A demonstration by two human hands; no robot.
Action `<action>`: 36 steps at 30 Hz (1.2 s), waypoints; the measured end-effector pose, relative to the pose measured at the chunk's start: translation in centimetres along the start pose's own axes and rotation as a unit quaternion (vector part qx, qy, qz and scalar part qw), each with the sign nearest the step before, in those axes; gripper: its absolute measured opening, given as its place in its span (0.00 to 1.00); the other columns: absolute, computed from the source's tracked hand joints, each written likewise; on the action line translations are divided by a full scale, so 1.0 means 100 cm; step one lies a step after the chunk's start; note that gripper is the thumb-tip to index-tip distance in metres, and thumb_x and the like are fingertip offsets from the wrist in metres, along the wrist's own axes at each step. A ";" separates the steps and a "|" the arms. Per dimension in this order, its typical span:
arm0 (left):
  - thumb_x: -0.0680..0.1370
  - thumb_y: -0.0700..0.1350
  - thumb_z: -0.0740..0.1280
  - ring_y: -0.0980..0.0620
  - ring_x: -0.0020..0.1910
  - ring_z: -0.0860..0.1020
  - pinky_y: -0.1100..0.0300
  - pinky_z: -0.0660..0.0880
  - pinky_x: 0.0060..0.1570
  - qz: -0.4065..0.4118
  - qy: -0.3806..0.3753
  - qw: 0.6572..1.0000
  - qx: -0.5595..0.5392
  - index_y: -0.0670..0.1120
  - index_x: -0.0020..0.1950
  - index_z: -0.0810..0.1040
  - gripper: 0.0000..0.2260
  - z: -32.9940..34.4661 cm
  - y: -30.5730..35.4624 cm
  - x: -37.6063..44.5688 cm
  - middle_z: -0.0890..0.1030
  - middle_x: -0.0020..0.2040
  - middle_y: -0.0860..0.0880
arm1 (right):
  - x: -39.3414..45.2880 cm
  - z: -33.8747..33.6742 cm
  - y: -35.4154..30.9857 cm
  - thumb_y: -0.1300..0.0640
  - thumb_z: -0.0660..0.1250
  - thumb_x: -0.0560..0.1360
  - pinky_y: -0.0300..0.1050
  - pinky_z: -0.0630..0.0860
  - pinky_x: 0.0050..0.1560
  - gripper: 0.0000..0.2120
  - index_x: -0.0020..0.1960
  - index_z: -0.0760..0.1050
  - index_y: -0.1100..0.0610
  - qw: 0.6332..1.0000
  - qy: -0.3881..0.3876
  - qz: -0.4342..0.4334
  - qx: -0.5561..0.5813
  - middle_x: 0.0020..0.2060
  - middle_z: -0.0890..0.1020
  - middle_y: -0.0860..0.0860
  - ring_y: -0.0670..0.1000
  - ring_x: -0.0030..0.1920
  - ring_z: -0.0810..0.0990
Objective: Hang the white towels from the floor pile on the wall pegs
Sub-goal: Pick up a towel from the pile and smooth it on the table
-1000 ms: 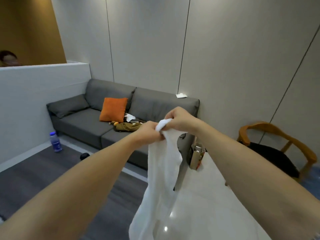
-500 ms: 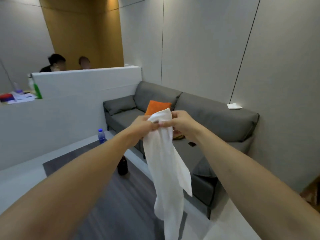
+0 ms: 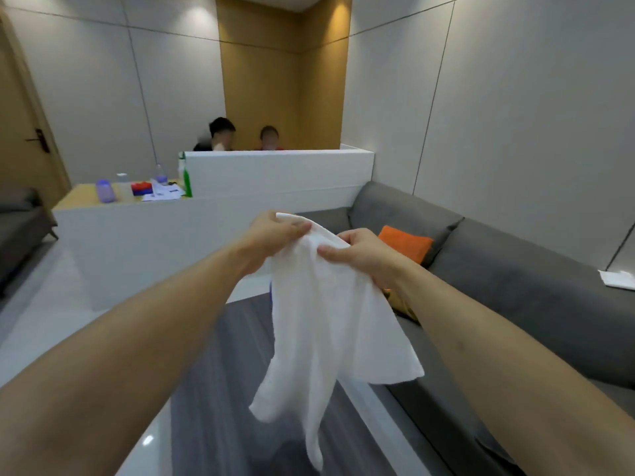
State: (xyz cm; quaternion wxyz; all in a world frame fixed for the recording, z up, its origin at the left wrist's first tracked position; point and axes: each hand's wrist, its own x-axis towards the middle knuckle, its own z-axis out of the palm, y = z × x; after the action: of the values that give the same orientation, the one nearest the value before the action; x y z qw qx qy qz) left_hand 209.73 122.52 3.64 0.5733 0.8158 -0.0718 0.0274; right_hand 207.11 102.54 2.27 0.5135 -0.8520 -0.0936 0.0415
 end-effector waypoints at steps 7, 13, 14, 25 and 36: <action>0.73 0.51 0.75 0.52 0.45 0.79 0.60 0.75 0.39 -0.020 0.136 0.988 0.066 0.49 0.48 0.83 0.08 -0.062 -0.022 0.034 0.82 0.46 0.49 | 0.089 -0.006 -0.004 0.54 0.79 0.65 0.39 0.73 0.30 0.13 0.39 0.79 0.62 0.959 -0.083 -0.008 -0.270 0.33 0.80 0.51 0.51 0.35 0.80; 0.74 0.51 0.74 0.50 0.49 0.79 0.52 0.78 0.53 -0.057 0.269 0.943 0.189 0.50 0.49 0.85 0.08 -0.109 -0.044 0.045 0.83 0.47 0.50 | 0.165 -0.008 0.015 0.48 0.73 0.72 0.43 0.69 0.32 0.15 0.35 0.76 0.58 0.928 -0.015 -0.074 -0.364 0.33 0.78 0.51 0.52 0.36 0.77; 0.75 0.51 0.73 0.51 0.48 0.79 0.54 0.78 0.50 -0.060 0.284 0.924 0.249 0.50 0.49 0.85 0.07 -0.115 -0.046 0.046 0.83 0.47 0.51 | 0.177 -0.008 0.017 0.47 0.72 0.72 0.43 0.70 0.34 0.14 0.37 0.78 0.58 0.927 -0.007 -0.079 -0.367 0.35 0.79 0.52 0.53 0.37 0.79; 0.78 0.49 0.67 0.39 0.51 0.79 0.51 0.76 0.50 -0.084 0.367 0.765 0.523 0.50 0.54 0.84 0.09 -0.164 -0.048 0.066 0.83 0.51 0.42 | 0.263 0.001 0.002 0.53 0.66 0.77 0.50 0.78 0.45 0.11 0.40 0.81 0.56 0.935 0.052 -0.176 -0.304 0.38 0.82 0.55 0.58 0.43 0.79; 0.78 0.43 0.67 0.46 0.50 0.80 0.60 0.72 0.51 -0.054 0.405 0.822 0.397 0.46 0.51 0.85 0.07 -0.113 -0.100 -0.024 0.85 0.48 0.45 | 0.172 0.018 0.066 0.51 0.69 0.76 0.43 0.68 0.42 0.06 0.48 0.84 0.49 0.943 0.044 -0.158 -0.290 0.38 0.79 0.48 0.53 0.43 0.76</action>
State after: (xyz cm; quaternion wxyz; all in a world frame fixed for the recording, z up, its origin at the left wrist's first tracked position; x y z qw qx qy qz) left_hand 209.32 136.66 -2.16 0.1782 0.8907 0.2279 0.3506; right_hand 224.38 104.59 -3.97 0.2479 -0.9393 -0.2119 -0.1065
